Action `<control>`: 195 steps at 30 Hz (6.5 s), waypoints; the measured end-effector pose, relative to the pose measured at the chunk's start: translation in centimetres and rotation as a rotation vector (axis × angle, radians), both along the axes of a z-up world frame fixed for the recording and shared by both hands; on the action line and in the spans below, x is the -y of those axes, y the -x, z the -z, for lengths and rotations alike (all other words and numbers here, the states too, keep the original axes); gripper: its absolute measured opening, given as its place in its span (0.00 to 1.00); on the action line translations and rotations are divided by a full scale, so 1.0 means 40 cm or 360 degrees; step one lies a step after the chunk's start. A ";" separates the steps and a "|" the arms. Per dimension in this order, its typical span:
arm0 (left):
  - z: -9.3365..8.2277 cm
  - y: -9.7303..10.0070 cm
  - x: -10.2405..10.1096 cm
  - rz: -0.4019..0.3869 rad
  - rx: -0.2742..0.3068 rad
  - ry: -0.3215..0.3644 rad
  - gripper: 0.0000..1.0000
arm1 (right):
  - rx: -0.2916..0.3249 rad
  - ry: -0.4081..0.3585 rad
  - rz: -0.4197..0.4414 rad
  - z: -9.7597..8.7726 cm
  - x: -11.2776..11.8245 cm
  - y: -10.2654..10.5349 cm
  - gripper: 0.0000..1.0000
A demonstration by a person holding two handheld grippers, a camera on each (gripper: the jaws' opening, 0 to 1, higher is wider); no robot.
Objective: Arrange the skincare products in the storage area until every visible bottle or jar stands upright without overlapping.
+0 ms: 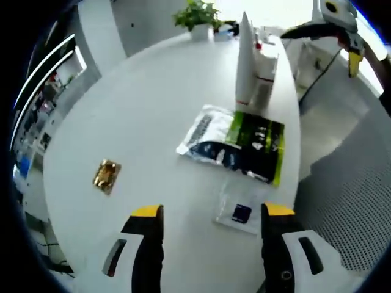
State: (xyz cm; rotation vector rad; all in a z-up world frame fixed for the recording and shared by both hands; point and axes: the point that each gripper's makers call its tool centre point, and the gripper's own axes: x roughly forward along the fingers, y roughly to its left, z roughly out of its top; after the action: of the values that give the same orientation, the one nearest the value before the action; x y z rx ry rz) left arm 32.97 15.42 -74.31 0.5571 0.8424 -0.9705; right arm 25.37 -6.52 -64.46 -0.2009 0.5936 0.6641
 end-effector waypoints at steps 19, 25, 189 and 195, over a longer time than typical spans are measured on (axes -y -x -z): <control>-0.022 -0.114 -0.084 -0.0172 0.0092 -0.0016 0.58 | -0.0032 0.0006 0.0039 0.008 -0.004 -0.019 0.96; -0.009 -0.154 -0.107 -0.0183 0.0089 -0.0054 0.59 | -0.0035 0.0018 0.0075 0.003 -0.001 -0.033 0.96; 0.046 -0.596 -0.139 0.0038 0.0002 -0.0420 0.22 | -0.0150 0.0020 0.0373 0.020 0.071 -0.031 0.93; 0.034 -0.687 -0.172 -0.0258 0.0032 -0.0281 0.37 | -0.0180 0.0026 0.0419 0.029 0.082 -0.027 0.93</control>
State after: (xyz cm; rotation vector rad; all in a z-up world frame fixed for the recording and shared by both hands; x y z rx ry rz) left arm 60.44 22.31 -75.66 0.6383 0.9459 -0.7459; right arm 26.45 -9.81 -65.61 -0.0978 0.7201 0.4175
